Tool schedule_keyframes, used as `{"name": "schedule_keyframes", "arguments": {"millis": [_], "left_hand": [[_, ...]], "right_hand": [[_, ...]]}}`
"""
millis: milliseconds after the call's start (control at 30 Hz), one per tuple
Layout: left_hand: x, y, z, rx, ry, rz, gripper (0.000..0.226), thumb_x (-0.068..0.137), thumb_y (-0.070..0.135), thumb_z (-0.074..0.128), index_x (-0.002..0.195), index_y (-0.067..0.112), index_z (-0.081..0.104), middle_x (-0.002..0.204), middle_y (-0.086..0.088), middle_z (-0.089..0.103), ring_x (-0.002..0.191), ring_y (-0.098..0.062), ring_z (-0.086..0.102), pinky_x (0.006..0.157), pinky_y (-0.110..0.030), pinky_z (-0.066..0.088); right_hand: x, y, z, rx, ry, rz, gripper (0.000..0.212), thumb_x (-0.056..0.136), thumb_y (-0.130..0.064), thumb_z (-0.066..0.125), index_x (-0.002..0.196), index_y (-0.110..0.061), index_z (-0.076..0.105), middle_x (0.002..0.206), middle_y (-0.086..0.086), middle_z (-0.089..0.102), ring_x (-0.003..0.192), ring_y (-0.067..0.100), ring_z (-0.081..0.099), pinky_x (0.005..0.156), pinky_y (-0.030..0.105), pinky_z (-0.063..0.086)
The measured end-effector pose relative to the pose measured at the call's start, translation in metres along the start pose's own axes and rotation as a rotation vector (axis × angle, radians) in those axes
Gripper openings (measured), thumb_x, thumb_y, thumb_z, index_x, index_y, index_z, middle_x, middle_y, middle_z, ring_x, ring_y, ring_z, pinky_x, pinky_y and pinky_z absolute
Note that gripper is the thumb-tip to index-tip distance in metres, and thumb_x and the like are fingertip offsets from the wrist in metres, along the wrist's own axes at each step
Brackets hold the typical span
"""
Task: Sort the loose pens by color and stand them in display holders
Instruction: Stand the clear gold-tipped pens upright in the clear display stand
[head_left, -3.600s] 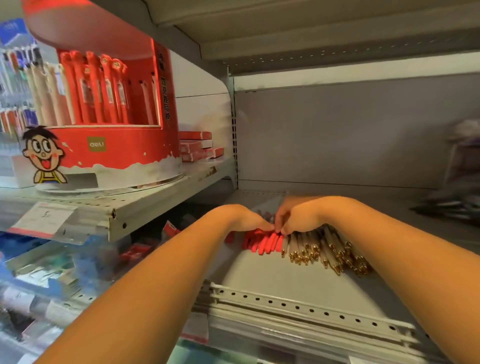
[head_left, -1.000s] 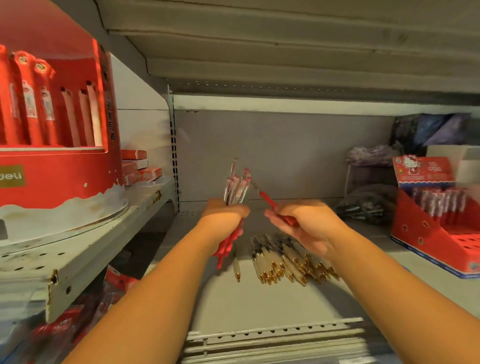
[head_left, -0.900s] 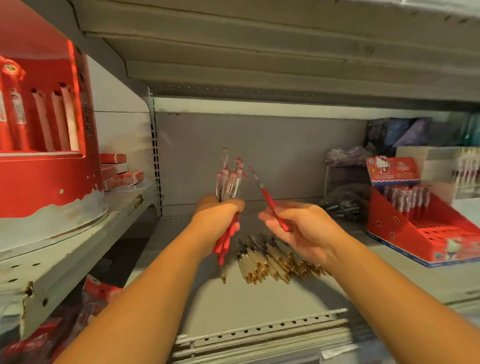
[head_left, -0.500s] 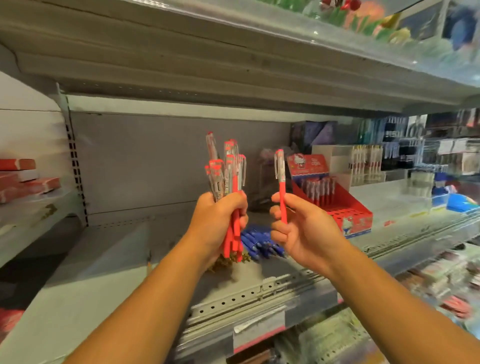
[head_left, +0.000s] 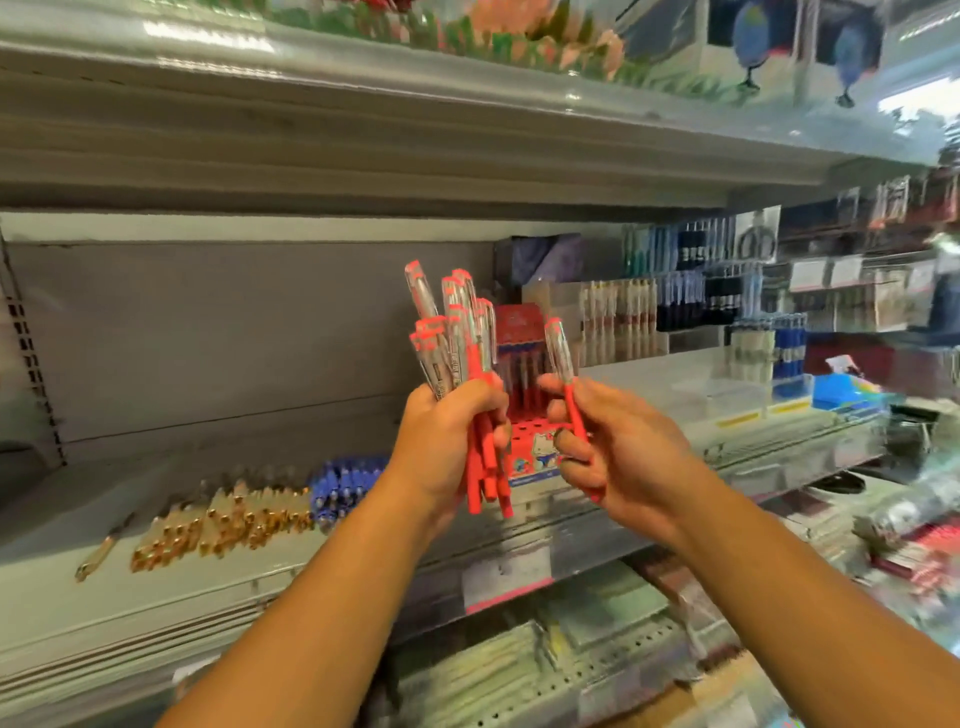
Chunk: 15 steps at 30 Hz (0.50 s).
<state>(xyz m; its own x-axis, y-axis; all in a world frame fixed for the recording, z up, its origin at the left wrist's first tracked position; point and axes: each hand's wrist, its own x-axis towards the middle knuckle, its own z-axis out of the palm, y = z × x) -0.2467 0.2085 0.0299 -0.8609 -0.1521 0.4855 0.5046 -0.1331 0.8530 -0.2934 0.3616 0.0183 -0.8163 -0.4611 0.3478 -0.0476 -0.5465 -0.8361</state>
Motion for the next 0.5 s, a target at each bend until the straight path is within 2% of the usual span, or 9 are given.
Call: {"name": "schedule_keyframes", "arguments": {"millis": [133,233,367,500], "left_hand": [[0.015,-0.018,0.027,0.036,0.041,0.013,0.01,0.068,0.015,0.059,0.059,0.012,0.054,0.052,-0.008,0.044,0.042,-0.02,0.038,0.04,-0.022,0.034],[0.03,-0.025,0.034,0.094,0.063,-0.002,0.01,0.07,0.016,0.058,0.061,0.012,0.055,0.051,-0.009,0.045,0.043,-0.021,0.038,0.041,-0.024,0.035],[0.056,-0.029,0.029,0.136,0.1,0.008,0.01,0.07,0.014,0.057,0.061,0.013,0.056,0.05,-0.008,0.046,0.044,-0.02,0.038,0.044,-0.026,0.034],[0.094,-0.034,0.017,0.207,0.15,0.002,0.009,0.067,0.013,0.056,0.059,0.014,0.056,0.048,-0.008,0.046,0.043,-0.02,0.04,0.04,-0.021,0.034]], "right_hand": [[0.014,-0.01,-0.032,0.028,-0.015,0.027,0.022,0.1,-0.007,0.044,0.109,0.002,0.061,0.074,0.007,0.06,0.054,0.012,0.051,0.044,0.021,0.041],[0.034,-0.014,-0.046,0.034,-0.06,0.049,0.023,0.099,-0.005,0.046,0.114,0.005,0.06,0.076,0.008,0.058,0.061,0.012,0.056,0.052,0.023,0.049],[0.069,-0.013,-0.055,0.012,-0.098,0.025,0.023,0.099,0.001,0.045,0.118,0.003,0.059,0.079,0.01,0.056,0.065,0.013,0.059,0.061,0.026,0.056],[0.115,-0.011,-0.066,-0.035,-0.111,0.008,0.025,0.097,0.001,0.052,0.122,-0.003,0.056,0.083,0.011,0.06,0.072,0.017,0.063,0.079,0.037,0.059]]}}
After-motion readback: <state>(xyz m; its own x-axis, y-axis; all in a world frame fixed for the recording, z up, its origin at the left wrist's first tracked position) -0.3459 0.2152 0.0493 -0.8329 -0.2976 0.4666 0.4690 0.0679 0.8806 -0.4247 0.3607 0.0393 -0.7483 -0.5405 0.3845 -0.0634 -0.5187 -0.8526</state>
